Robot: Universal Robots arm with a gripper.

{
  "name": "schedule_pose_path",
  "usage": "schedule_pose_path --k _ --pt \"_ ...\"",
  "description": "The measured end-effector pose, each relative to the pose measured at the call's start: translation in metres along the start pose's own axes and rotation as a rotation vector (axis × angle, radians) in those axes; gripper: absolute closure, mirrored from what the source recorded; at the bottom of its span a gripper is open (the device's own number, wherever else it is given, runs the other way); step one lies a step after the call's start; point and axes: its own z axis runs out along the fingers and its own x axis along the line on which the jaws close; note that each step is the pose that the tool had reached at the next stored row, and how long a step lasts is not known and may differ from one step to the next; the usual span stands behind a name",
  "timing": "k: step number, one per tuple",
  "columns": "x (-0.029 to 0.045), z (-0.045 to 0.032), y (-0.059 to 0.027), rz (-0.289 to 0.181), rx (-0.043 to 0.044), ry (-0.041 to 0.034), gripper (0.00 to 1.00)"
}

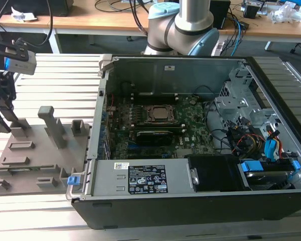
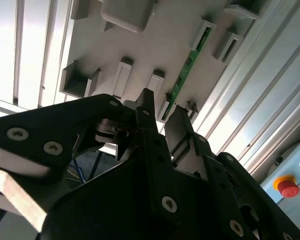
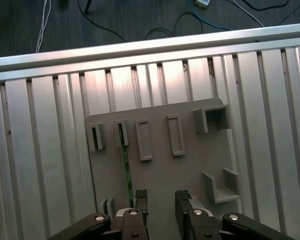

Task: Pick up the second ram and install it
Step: 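Pick up the second ram and move it above second insertion slot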

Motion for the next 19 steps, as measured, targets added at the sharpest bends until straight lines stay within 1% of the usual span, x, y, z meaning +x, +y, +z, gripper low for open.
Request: schedule_pose_path --k 1,6,19 --pt "0.0001 0.002 -0.0001 0.0 0.0 0.0 0.64" --pt "0.0002 0.0073 -0.0003 0.0 0.0 0.0 0.64" --pt "0.0004 0.0183 -0.0006 0.0 0.0 0.0 0.64"
